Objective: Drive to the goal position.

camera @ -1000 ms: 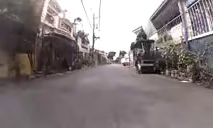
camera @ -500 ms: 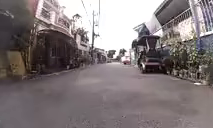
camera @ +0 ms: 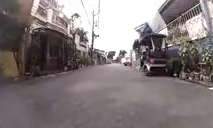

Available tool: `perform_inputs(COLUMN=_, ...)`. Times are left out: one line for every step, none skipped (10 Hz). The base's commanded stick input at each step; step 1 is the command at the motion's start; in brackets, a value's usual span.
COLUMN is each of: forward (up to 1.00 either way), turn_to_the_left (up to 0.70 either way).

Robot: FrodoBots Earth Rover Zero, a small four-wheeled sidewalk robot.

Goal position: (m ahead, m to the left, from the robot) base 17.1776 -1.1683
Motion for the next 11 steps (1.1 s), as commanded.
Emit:
perform_inputs(forward=1.0, turn_to_the_left=0.0)
perform_inputs(forward=1.0, turn_to_the_left=0.0)
perform_inputs(forward=1.0, turn_to_the_left=0.0)
perform_inputs(forward=1.0, turn_to_the_left=0.0)
perform_inputs(forward=1.0, turn_to_the_left=0.0)
perform_inputs(forward=1.0, turn_to_the_left=0.0)
perform_inputs(forward=1.0, turn_to_the_left=0.0)
perform_inputs(forward=1.0, turn_to_the_left=0.0)
perform_inputs(forward=1.0, turn_to_the_left=0.0)
perform_inputs(forward=1.0, turn_to_the_left=0.0)
perform_inputs(forward=1.0, turn_to_the_left=0.0)
